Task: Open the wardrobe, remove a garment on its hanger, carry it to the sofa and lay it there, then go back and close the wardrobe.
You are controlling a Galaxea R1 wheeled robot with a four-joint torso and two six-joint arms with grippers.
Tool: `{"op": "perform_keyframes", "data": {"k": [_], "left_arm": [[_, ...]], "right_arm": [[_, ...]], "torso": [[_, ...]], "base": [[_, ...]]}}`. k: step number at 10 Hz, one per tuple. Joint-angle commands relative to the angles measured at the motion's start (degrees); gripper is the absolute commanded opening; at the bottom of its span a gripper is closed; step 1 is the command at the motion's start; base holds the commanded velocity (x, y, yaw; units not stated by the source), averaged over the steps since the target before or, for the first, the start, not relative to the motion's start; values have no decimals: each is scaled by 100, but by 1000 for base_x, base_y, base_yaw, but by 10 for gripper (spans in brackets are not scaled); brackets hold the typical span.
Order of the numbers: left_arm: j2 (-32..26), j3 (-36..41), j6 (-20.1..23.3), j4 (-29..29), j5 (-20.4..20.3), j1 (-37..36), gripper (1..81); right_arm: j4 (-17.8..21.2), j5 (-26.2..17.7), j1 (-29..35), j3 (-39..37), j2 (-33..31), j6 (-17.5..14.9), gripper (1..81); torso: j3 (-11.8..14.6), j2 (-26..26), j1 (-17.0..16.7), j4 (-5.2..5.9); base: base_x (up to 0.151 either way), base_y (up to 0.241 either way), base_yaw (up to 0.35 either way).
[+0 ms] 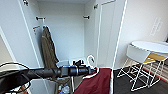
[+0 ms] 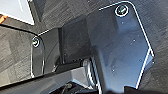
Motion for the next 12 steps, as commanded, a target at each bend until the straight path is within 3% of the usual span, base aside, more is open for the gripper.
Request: {"op": "perform_keyframes", "data": {"k": [1,12], "left_arm": [[-34,182,-67,222,-382,-1062,10],[-96,209,-67,222,-461,-1079,10]], "right_arm": [[-36,-322,223,26,-6,-18,811],[-54,-322,196,-18,73,-18,811]], "torso": [[0,0,0,0],[0,0,-2,0]], "base": [[0,0,-213],[0,0,-214]]}}
